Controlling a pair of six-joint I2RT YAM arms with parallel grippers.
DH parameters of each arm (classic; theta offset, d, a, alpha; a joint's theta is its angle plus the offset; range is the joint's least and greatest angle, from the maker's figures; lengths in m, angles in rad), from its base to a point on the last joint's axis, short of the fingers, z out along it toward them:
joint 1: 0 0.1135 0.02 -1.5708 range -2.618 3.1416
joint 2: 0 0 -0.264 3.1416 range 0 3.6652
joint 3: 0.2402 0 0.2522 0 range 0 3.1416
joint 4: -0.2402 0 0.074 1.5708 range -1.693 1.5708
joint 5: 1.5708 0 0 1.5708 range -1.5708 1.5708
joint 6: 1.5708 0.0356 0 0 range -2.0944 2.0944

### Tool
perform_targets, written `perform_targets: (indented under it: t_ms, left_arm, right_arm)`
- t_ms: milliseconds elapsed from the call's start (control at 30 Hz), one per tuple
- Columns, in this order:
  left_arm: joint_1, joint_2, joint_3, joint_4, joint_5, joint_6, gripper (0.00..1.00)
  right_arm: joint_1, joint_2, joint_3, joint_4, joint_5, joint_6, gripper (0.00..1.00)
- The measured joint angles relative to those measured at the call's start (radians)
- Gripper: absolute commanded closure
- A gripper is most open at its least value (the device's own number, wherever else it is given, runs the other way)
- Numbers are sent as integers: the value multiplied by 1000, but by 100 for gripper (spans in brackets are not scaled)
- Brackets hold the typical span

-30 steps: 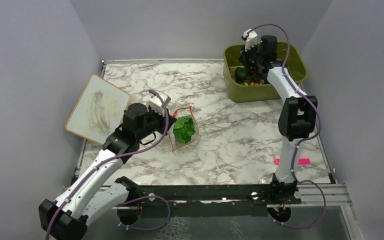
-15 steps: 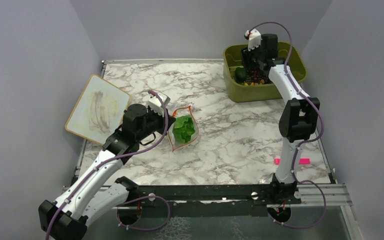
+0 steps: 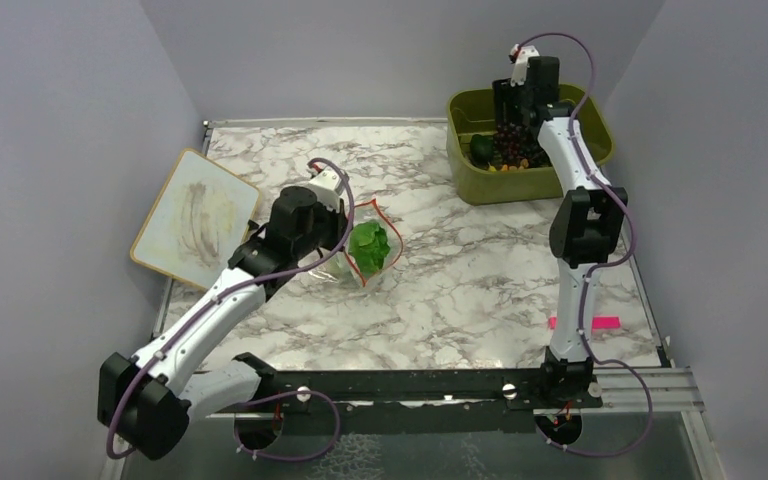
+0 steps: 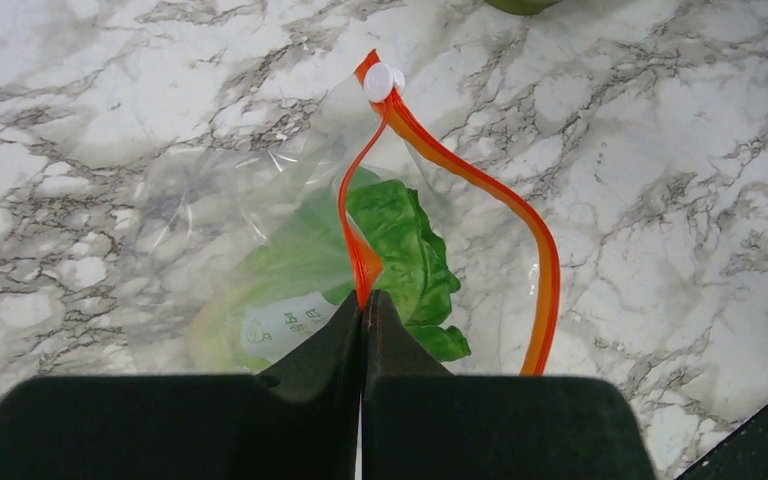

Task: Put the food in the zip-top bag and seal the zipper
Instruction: Pick up the fake vegetable from the bin.

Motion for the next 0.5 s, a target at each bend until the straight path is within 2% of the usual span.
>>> perform_targets:
  t_ms: [100,200,333,500]
  left_arm:
    - [0,105,99,-46,-2,-45,100]
    - [0,140,162,-71,-2,-106,100]
    - [0,146,199,-98,-2,-182,100]
    - [0,170,204,-132,-5,-211,100]
  right_arm:
    - [-22,43,66,-17,-6,74,32]
    - [-44,53,76,-43,16,127,32]
    - [-71,51,59,-60,64,167,22]
    - [-101,48,3,-75,98,146,21]
